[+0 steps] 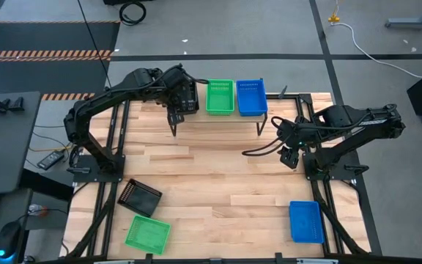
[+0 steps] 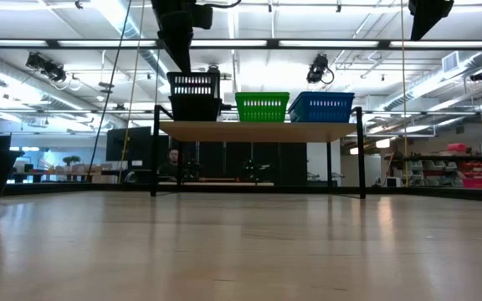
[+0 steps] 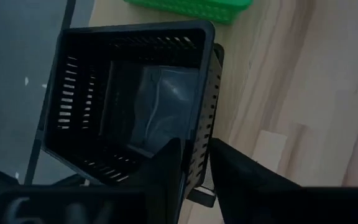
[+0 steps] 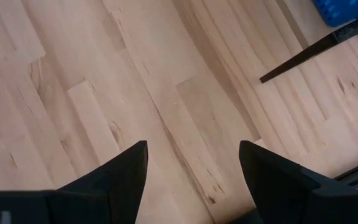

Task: Stack baskets on shelf by color
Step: Stack the right black basket on top of the other black basket on the shelf

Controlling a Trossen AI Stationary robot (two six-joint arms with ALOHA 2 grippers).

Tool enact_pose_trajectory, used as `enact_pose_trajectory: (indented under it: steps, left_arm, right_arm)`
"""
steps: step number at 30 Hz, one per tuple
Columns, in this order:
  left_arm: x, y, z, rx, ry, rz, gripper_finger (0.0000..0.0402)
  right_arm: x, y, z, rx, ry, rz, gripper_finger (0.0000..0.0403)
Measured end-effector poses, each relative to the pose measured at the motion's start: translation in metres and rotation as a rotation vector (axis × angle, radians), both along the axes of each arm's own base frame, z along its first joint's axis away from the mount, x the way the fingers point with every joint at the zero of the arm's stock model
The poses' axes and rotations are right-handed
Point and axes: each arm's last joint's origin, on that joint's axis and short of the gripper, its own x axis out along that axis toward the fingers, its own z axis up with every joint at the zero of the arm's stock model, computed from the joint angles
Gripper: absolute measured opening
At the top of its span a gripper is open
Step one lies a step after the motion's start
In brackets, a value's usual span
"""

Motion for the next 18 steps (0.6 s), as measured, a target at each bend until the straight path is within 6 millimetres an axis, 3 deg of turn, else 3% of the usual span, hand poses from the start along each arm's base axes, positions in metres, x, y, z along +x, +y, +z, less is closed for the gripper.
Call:
enact_pose_trajectory:
  steps: [6,13,18]
  left_arm:
    - [0.0,0.0,0.0,0.026,-0.009,0.083,0.0078]
    - [0.003,-0.006,0.0,0.028,-0.009,0.061,0.0014]
    - [0.006,-0.011,0.001,0.028,-0.013,0.041,0.0026]
  right_arm:
    - [0.0,0.0,0.0,0.0,0.0,0.0,0.0259]
    - [0.0,0.0,0.0,0.0,0.0,0.0,0.0259]
    - [0.0,0.0,0.0,0.0,0.0,0.0,0.0259]
